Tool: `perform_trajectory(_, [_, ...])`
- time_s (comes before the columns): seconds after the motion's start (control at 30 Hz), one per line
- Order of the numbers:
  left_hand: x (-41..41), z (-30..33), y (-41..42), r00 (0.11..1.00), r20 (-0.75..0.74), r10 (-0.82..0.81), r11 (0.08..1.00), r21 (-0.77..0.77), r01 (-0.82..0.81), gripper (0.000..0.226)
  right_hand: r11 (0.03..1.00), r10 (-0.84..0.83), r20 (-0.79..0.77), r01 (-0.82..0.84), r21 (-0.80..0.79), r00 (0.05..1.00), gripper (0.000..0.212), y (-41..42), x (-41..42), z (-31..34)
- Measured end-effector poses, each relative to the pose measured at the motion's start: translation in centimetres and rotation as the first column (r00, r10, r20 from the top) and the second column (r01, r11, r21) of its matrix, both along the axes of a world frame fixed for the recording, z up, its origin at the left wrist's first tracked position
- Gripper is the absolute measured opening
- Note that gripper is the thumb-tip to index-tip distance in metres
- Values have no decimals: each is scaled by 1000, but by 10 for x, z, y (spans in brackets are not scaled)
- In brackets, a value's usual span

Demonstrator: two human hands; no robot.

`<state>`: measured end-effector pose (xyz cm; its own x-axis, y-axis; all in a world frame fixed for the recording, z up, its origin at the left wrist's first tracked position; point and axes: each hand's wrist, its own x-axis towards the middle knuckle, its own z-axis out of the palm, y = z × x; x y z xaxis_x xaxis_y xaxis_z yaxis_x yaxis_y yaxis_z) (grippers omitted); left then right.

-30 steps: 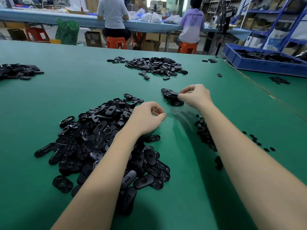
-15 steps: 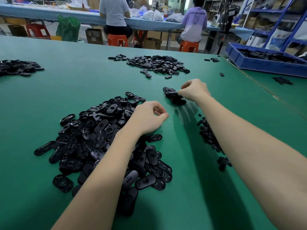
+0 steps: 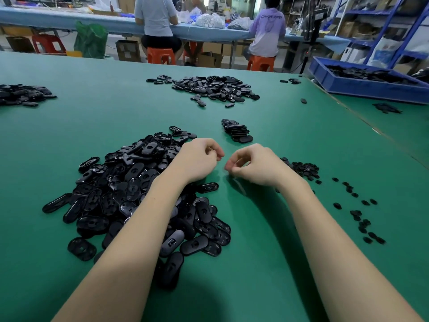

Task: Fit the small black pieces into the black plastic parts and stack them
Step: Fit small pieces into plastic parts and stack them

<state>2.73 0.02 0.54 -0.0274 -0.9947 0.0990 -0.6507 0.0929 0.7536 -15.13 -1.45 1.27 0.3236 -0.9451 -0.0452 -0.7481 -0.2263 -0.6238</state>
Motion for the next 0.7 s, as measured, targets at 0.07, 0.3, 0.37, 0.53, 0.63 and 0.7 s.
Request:
perform_trajectory(0.07, [1, 1, 0, 1000, 6, 0, 1000, 2, 0, 35, 997, 76, -10, -75, 27, 997, 17, 2, 0, 3])
perform_trajectory(0.3, [0, 2, 1, 1000, 26, -8, 1000, 0, 8, 34, 959, 274, -3, -273, 69, 962, 22, 5, 1, 1])
perform_trajectory(0.37, [-1, 2, 2, 1000, 26, -12, 1000, 5, 12, 34, 960, 278, -2, -278, 27, 961, 16, 4, 4, -1])
perform_trajectory(0.53, [-1, 2, 2, 999, 37, -23, 1000, -3, 23, 33, 966, 258, -15, -258, 0, 966, 9, 4, 4, -4])
perform_trajectory(0.63, [-2, 2, 2, 999, 33, -34, 999, -7, 34, 30, 985, 166, 0, -165, -56, 986, 10, 2, 0, -5])
perform_trajectory(0.7, [-2, 2, 1, 997, 69, -41, 999, -31, 43, 24, 994, 82, 12, -81, -79, 997, 13, 0, -6, -5])
